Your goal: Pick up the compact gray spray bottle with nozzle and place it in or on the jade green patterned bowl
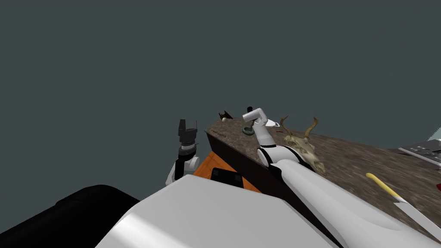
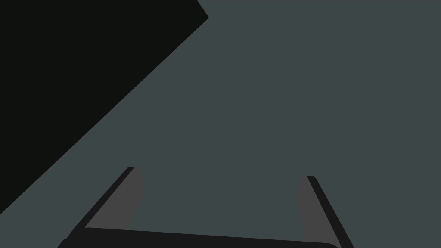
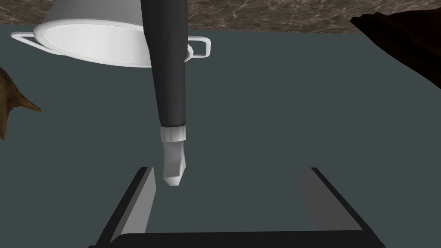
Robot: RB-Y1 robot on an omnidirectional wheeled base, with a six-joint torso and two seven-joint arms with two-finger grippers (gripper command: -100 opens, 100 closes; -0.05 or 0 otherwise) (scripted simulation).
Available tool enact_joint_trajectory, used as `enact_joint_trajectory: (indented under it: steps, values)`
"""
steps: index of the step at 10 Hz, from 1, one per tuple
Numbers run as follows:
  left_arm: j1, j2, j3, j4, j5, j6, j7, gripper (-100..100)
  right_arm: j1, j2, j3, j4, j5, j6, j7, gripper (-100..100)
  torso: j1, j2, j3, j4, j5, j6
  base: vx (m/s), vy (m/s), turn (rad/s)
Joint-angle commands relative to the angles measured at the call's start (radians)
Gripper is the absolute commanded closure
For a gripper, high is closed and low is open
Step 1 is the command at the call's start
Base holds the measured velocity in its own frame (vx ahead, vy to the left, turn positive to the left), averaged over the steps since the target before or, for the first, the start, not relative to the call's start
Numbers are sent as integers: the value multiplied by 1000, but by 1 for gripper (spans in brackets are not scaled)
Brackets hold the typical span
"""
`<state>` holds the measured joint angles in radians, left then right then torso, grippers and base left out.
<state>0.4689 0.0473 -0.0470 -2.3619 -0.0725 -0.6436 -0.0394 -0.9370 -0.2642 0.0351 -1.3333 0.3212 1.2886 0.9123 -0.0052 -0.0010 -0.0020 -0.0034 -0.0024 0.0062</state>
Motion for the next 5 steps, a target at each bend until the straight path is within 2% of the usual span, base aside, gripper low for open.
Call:
enact_joint_trajectory:
  steps: [1,5]
  values:
    - [0,0,0,0,0,0,0,0,0,0,0,0,0,0,0,0,0,0,0,0,0,0,0,0,0]
    - [0,0,0,0,0,0,0,0,0,0,0,0,0,-1,0,0,0,0,0,0,0,0,0,0,0]
